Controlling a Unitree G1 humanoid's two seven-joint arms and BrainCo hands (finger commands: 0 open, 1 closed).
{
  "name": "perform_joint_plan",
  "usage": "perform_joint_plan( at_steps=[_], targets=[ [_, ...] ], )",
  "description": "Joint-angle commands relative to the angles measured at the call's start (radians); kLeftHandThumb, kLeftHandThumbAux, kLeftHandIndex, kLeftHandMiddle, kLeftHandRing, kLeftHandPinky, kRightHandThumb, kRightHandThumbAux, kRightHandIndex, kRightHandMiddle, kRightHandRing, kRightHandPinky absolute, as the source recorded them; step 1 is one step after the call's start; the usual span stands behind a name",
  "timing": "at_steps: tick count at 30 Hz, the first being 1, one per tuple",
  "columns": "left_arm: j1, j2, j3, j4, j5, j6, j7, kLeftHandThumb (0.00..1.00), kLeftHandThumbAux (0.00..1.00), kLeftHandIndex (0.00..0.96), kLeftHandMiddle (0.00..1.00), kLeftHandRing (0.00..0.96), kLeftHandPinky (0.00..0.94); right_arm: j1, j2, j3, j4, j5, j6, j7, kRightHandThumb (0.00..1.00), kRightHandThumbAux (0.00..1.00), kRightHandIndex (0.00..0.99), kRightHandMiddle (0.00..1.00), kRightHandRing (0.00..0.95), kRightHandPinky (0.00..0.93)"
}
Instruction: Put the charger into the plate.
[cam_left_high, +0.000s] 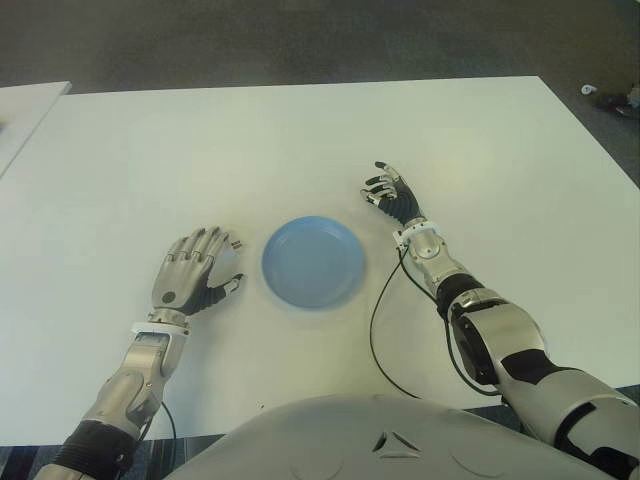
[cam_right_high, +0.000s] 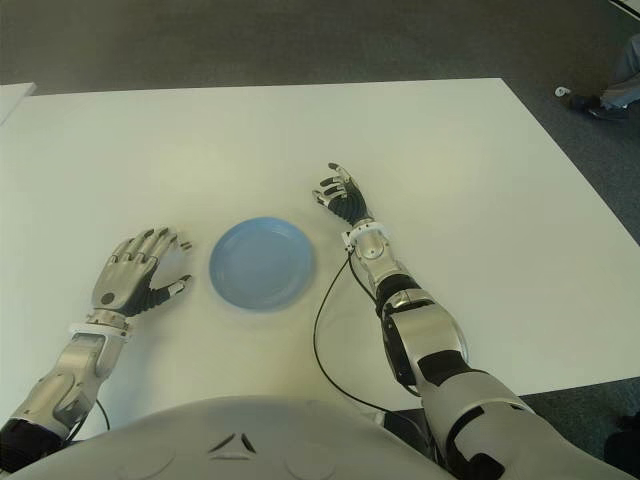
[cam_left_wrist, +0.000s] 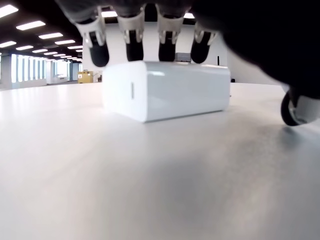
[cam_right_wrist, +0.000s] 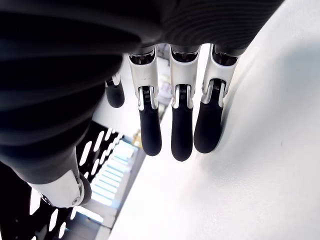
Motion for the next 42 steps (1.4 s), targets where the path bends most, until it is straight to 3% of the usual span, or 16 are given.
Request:
perform_joint_plan(
  at_steps=[1, 16, 28, 42],
  targets=[
    [-0.021, -0.012, 0.005, 0.001, 0.014, -0.004, 0.023, 0.096, 0.307, 0.000, 0.000, 0.000, 0.000, 0.073, 0.024, 0.029, 0.059, -0.039, 0.066, 0.031, 0.000, 0.641, 0.091, 0.341, 0.366, 0.310],
    [-0.024, -0.008, 0.027, -0.048, 0.015, -0.049, 0.098, 0.121, 0.301, 0.000, 0.000, 0.000, 0.000, 0.072, 0.024, 0.036, 0.062, -0.045, 0.070, 0.020, 0.000, 0.628, 0.083, 0.332, 0.362, 0.320],
    [-0.002, -0.006, 0.065, -0.172, 0.023, -0.049, 0.071, 0.139, 0.305, 0.000, 0.000, 0.000, 0.000, 0.071, 0.026, 0.033, 0.064, -0.051, 0.071, 0.016, 0.005, 0.621, 0.080, 0.304, 0.346, 0.342],
    [0.011, -0.021, 0.081, -0.207, 0.040, -0.045, 0.061, 0.158, 0.282, 0.000, 0.000, 0.000, 0.000, 0.071, 0.025, 0.044, 0.065, -0.065, 0.064, -0.005, 0.031, 0.642, 0.072, 0.282, 0.333, 0.348]
  ],
)
